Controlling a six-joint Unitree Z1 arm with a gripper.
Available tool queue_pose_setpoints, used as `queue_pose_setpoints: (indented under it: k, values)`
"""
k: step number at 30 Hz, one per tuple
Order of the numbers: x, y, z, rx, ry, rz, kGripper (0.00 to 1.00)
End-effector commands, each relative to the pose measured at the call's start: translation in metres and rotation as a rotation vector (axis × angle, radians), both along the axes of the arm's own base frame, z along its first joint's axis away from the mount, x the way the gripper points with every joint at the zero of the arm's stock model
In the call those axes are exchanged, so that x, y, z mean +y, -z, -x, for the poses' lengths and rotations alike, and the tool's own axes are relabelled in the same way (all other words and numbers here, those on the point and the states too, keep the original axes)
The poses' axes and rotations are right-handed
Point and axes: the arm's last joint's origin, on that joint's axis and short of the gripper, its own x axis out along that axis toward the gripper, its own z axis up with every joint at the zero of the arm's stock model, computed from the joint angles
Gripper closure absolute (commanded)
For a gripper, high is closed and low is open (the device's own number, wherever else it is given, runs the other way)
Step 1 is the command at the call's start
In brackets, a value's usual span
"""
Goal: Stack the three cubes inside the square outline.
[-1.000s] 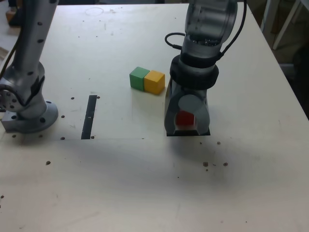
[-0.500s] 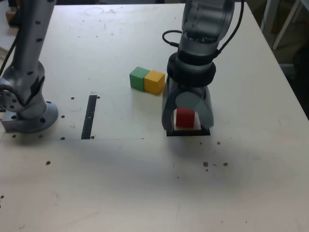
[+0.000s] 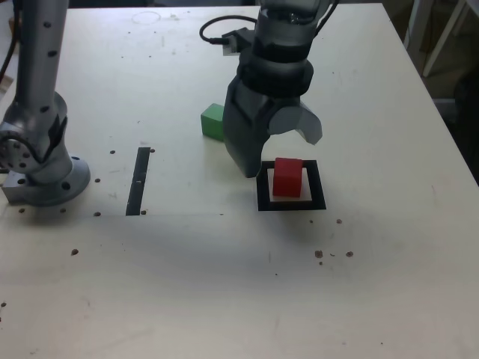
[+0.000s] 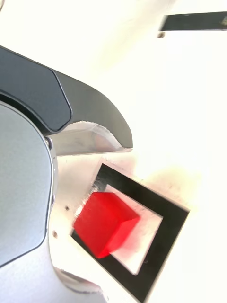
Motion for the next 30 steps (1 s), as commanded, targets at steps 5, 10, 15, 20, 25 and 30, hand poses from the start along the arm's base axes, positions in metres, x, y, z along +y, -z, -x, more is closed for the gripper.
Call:
queue_pose_setpoints:
  k: [5,10,15,20,25,30]
  values:
    - [0.024,0.003,-0.002,0.052,-0.281,-0.05,0.01]
    - [0.047,0.006,-0.004,0.061,-0.369,-0.056,0.01]
    - [0.066,0.012,-0.007,0.068,-0.417,-0.049,0.01]
    - [0.081,0.016,-0.007,0.076,-0.447,-0.04,0.02]
    - [0.092,0.02,-0.006,0.084,-0.467,-0.032,0.02]
    - [0.102,0.026,-0.004,0.099,-0.48,-0.016,0.02]
